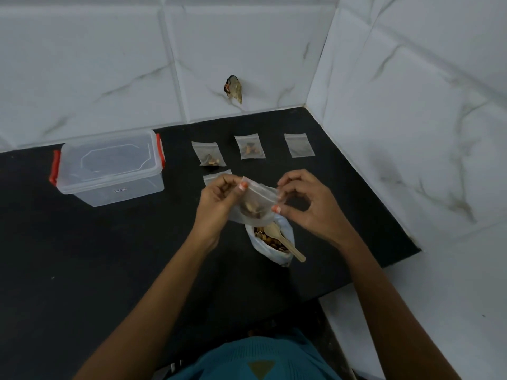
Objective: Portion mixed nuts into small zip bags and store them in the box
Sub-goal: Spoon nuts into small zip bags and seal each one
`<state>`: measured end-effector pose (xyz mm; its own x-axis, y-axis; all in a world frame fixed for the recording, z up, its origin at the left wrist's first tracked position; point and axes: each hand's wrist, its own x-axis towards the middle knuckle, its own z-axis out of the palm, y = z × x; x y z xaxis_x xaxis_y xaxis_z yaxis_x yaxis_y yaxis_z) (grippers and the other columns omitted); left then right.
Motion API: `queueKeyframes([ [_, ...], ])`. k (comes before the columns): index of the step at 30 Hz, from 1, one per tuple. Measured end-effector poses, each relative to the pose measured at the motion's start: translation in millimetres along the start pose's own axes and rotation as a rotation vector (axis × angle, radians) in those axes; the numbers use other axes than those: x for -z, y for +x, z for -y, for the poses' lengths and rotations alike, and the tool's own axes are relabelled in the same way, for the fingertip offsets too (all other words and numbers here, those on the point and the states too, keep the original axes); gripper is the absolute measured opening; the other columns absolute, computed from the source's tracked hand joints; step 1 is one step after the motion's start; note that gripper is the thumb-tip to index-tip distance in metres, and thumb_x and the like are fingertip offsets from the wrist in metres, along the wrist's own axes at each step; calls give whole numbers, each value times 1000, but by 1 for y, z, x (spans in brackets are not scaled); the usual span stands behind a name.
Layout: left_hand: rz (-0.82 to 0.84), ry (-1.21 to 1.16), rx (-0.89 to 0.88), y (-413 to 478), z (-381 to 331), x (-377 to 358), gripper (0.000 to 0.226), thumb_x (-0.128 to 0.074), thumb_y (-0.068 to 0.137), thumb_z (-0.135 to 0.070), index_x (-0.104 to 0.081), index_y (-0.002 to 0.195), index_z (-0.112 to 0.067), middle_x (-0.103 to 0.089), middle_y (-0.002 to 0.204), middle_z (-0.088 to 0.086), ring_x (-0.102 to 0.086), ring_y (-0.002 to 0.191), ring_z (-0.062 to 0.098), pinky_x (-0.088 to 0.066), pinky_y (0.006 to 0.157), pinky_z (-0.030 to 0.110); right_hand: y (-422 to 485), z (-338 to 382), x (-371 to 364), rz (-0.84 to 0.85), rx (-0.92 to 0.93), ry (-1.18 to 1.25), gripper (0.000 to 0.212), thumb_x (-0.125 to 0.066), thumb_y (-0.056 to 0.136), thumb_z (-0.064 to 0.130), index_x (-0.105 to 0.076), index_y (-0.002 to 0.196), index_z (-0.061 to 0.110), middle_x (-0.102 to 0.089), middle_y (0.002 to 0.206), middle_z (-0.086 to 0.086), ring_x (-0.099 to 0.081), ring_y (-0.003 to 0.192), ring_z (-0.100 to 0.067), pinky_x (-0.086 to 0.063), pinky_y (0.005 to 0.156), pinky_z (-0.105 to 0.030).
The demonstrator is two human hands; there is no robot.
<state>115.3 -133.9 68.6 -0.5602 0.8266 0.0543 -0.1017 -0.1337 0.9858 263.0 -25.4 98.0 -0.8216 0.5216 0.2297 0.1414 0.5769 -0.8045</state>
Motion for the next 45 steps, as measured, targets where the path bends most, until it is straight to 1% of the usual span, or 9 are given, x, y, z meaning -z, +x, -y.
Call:
queueKeyframes([
  [8,-95,-77,-45,1,-6,-16,5,-49,91,-7,-54,91,-9,-64,74,-4,-63,69,7,-53,65,22,8,8,-12,-268,-223,330,35,-69,76,0,-53,94,25,-64,88,1,-65,86,-11,-55,76,-24],
  [11,-62,-102,-53,-1,-11,-16,8,-49,90,-10,-53,97,-12,-66,85,-2,-64,81,9,-54,75,25,10,12,-12,-331,-281,474,43,-68,75,-2,-50,101,26,-65,83,2,-65,83,-7,-54,76,-21],
  [15,11,-127,-64,-2,-17,-16,29,-58,78,-18,-50,106,-22,-69,85,-11,-66,83,3,-54,73,19,12,14,-10,-381,-308,553,41,-68,75,-3,-49,99,23,-65,78,3,-66,76,-1,-51,67,-13],
  [17,37,-79,-47,-2,-19,-17,33,-63,70,-21,-56,103,-21,-69,88,-8,-67,85,5,-54,72,19,12,15,-10,-377,-296,531,41,-69,73,-4,-48,97,22,-66,76,4,-66,76,-3,-52,69,-15],
  [21,24,22,-39,1,-18,-17,15,-64,77,-12,-65,91,-16,-72,82,-8,-69,80,8,-53,68,17,13,17,-12,-370,-277,478,41,-70,72,-4,-48,93,23,-66,77,4,-66,77,-2,-53,72,-16],
  [25,-1,27,-48,2,-20,-16,11,-61,83,-7,-65,90,-14,-72,76,-9,-68,75,5,-52,65,14,11,16,-14,-314,-271,498,35,-70,74,1,-55,97,23,-66,92,1,-66,84,-2,-52,72,-15],
  [33,9,28,-20,0,-19,-14,11,-60,83,-8,-65,92,-13,-72,73,-6,-68,69,5,-52,63,15,9,8,-17,-345,-303,497,15,-62,80,-1,-65,95,2,-64,91,0,-63,82,-1,-51,71,-15],
  [41,37,63,-43,2,-19,-14,17,-62,80,-7,-64,93,-18,-72,79,-15,-68,79,2,-52,68,13,9,9,-19,-334,-296,486,14,-61,82,-1,-64,95,5,-63,93,-1,-63,84,-1,-51,72,-15],
  [45,26,57,-22,4,-18,-12,13,-62,82,-8,-65,92,-16,-73,80,-9,-69,79,5,-53,67,15,8,9,-18,-281,-357,520,16,-60,83,4,-65,98,9,-66,99,-7,-65,93,-10,-53,78,-22],
])
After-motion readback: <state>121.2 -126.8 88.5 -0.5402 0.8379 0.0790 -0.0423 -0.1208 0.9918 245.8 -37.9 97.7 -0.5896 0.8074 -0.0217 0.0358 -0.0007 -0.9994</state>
